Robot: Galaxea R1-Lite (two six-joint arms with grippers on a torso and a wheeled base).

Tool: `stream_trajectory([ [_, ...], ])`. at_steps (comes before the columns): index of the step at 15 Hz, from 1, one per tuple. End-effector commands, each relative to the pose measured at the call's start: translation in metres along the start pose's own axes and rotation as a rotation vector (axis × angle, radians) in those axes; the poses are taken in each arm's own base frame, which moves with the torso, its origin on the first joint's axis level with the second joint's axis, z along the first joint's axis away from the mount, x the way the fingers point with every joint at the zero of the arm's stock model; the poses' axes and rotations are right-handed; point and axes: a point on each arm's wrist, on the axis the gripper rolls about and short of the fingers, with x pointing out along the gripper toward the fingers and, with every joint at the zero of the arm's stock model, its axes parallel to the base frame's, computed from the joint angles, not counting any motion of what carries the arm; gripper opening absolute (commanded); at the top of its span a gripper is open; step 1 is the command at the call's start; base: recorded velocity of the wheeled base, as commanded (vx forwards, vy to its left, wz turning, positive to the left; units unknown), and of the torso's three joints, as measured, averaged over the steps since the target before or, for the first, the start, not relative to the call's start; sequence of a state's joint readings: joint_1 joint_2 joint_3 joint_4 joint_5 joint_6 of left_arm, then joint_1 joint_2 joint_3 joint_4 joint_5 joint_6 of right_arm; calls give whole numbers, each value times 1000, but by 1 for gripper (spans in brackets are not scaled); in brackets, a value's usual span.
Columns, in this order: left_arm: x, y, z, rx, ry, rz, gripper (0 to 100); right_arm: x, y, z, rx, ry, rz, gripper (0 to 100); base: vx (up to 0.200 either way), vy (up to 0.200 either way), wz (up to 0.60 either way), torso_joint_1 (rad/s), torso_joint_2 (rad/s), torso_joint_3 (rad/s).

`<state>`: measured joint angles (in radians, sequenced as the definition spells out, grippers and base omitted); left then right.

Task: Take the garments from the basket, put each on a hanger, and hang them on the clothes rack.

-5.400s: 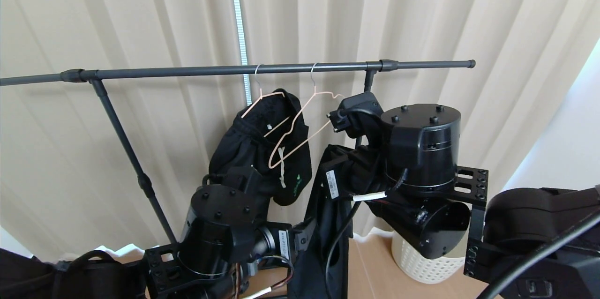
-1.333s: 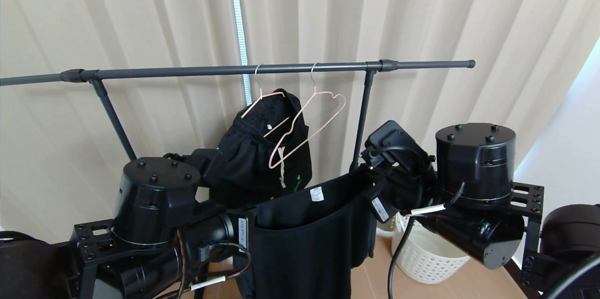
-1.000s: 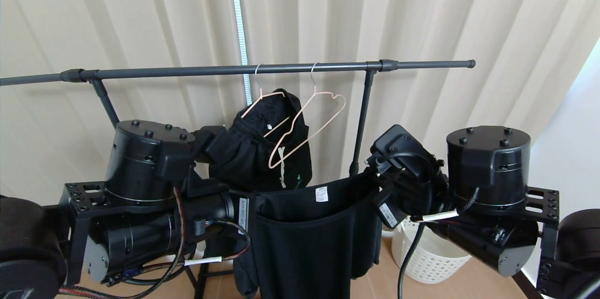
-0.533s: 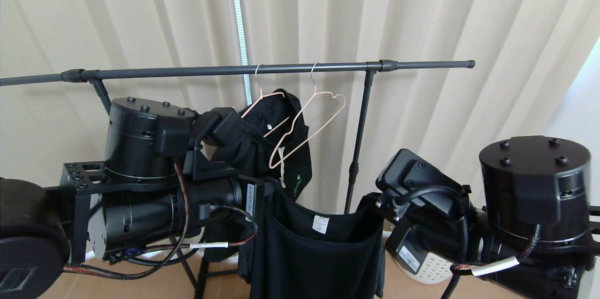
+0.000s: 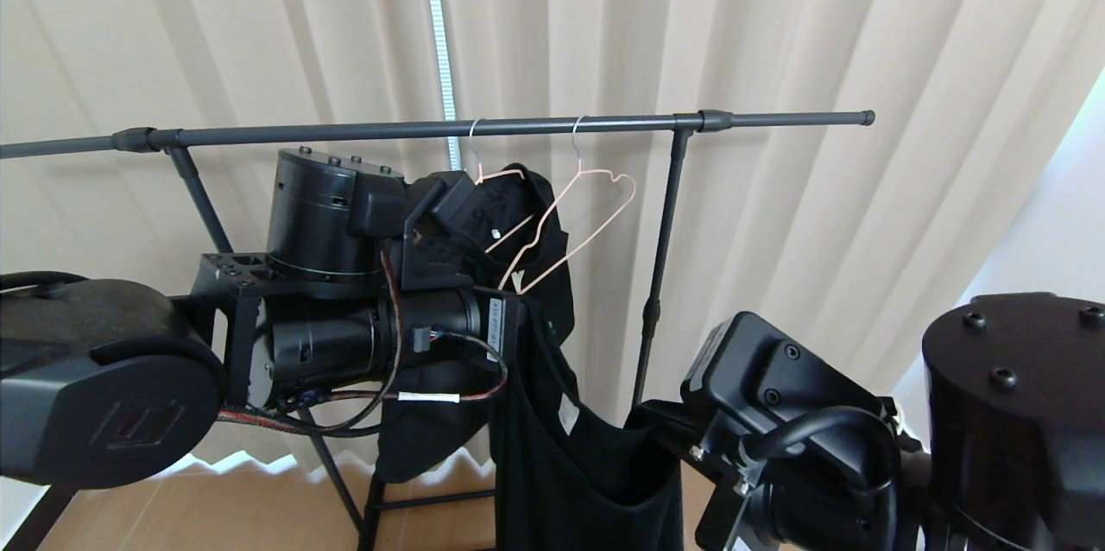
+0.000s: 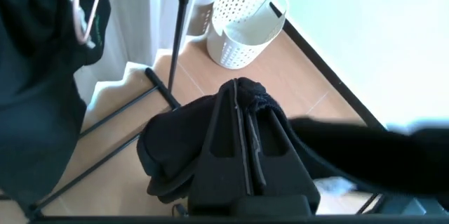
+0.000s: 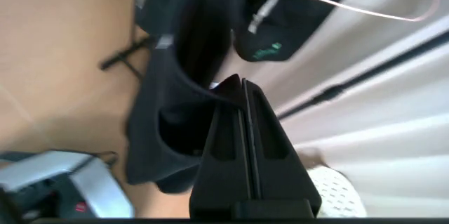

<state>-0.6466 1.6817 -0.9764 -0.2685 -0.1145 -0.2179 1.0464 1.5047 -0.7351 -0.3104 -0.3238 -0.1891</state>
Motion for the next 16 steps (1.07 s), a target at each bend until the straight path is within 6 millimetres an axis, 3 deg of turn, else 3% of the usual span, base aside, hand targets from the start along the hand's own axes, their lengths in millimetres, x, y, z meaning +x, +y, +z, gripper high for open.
stream_trajectory([
  [1,12,2,1,-3,13,-16,0,-3,15,5,4,-23,52,0,0,0,0,0,0,0],
  [3,12,1,7,-1,1,-54,0,-5,26,9,30,-37,90,0,0,0,0,0,0,0],
  [8,14,-4,23,6,-25,-165,0,18,57,22,180,-20,147,0,0,0,0,0,0,0],
  [11,13,-5,24,8,-31,-172,0,18,57,32,261,-41,151,0,0,0,0,0,0,0],
  [16,13,-4,23,6,-23,-161,0,14,55,27,228,1,138,0,0,0,0,0,0,0],
])
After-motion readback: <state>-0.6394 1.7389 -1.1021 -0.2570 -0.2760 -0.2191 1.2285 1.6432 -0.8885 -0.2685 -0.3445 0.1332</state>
